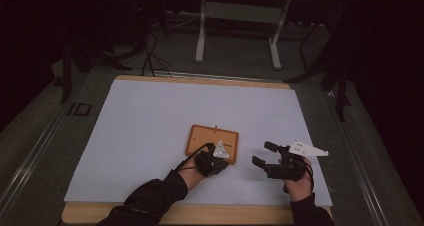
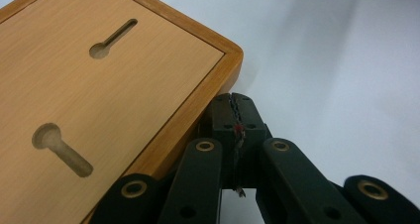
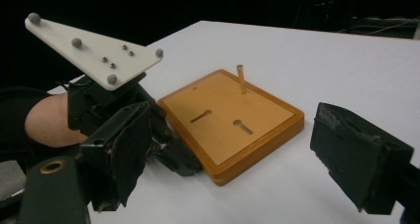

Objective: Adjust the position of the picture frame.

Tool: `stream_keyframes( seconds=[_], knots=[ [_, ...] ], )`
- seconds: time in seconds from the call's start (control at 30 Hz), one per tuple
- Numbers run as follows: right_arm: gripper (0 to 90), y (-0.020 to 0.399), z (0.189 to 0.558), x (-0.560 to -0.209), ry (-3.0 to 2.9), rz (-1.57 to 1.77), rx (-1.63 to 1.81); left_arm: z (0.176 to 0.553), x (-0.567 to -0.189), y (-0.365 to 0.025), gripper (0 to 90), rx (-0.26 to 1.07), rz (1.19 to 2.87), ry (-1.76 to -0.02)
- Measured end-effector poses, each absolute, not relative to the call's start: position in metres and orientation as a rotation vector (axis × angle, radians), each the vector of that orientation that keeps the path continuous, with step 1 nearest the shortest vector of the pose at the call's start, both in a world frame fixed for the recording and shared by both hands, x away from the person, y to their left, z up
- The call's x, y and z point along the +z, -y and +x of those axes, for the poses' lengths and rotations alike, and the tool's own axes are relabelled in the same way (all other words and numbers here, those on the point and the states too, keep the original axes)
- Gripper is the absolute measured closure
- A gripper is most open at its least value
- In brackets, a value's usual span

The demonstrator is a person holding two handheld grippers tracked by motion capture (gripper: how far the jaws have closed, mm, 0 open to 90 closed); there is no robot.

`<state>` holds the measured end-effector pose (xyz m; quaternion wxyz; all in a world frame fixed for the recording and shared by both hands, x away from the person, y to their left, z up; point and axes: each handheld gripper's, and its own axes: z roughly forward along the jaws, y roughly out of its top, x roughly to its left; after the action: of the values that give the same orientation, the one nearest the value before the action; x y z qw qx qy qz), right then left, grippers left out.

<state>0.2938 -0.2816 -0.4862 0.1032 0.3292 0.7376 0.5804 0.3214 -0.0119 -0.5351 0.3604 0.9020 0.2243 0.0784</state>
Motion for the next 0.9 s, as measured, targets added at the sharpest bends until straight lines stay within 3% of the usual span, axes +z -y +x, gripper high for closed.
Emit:
stream_keyframes(
  seconds=[0.13, 0.9],
  knots=[
    [19.4, 0.282, 0.294, -0.486, -2.185, 0.965, 1.708, 0.327, -0.536, 0.015, 90.0, 0.199, 2.312, -0.588],
    [20.1, 0.283, 0.296, -0.486, -2.168, 0.887, 1.705, 0.333, -0.530, 0.018, 89.9, 0.184, 2.289, -0.627]
  ],
)
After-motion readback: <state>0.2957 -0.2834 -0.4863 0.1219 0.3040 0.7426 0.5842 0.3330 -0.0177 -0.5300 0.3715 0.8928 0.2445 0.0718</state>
